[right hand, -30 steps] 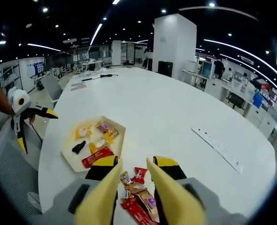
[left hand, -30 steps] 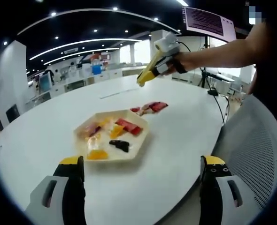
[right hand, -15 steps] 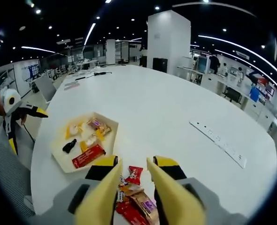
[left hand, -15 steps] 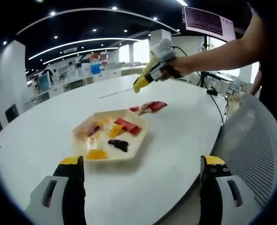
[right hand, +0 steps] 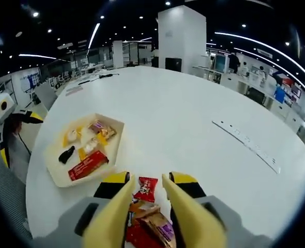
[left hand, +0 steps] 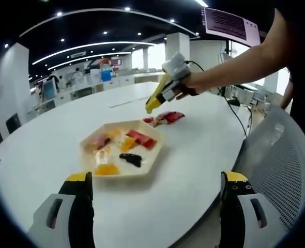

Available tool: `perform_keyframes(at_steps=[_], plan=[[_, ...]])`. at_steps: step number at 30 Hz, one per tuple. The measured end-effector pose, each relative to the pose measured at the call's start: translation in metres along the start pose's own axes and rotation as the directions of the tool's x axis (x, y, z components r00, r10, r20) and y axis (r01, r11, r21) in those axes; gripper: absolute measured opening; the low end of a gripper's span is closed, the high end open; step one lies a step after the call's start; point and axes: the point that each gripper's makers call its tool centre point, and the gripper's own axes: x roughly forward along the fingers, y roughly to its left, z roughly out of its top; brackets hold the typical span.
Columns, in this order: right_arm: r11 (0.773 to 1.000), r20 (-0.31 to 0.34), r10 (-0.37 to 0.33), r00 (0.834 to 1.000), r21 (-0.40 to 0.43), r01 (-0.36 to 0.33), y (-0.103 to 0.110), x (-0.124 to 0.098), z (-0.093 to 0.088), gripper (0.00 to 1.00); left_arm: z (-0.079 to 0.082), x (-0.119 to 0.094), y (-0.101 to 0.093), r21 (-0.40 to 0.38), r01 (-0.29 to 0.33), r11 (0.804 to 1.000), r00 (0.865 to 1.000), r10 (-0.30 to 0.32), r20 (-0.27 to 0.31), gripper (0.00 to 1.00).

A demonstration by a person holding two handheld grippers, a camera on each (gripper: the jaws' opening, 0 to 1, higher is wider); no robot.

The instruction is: Place the target food into the container with the food tongs after gripping and lifting it, then release it inside without dropping or visibly crushing the food.

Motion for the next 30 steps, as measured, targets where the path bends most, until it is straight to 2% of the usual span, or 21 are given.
perform_keyframes(at_steps=[6,12,17,19,23,30], plan=[[1.0,-0.014,0.0,1.0,0.01,0.0,0.0,0.009,-0.004,0.29,0.0,0.0,0.0,-0.003,-0.001,1.0,1.0,0.001,0.0,0.99],[1.0,-0.038,-0.004,0.999,0.005,0.005,0.0,0.016,-0.016,0.29,-0.001,0.0,-0.001,0.005,0.003,1.0,1.0,-0.003,-0.008,0.99],[0.999,-0.068,0.011,0.998,0.054,-0.008,0.002,0.02,-0.024,0.27,-0.003,0.0,-0.001,0.004,0.006,1.0,1.0,-0.006,-0.013,0.99],[0.998,-0.066,-0.005,0.998,0.054,0.009,-0.004,0.02,-0.024,0.25,-0.002,0.0,-0.001,0.004,0.004,1.0,1.0,-0.004,-0.011,0.99],[0.999,-0.088,-0.014,0.996,0.047,0.018,-0.001,0.02,-0.024,0.21,-0.003,0.001,0.0,0.004,0.004,1.0,1.0,-0.004,-0.011,0.99],[0.999,-0.125,-0.015,0.992,0.043,0.02,0.001,0.016,-0.024,0.2,-0.002,0.001,-0.001,0.004,0.002,1.0,1.0,-0.002,-0.011,0.99]])
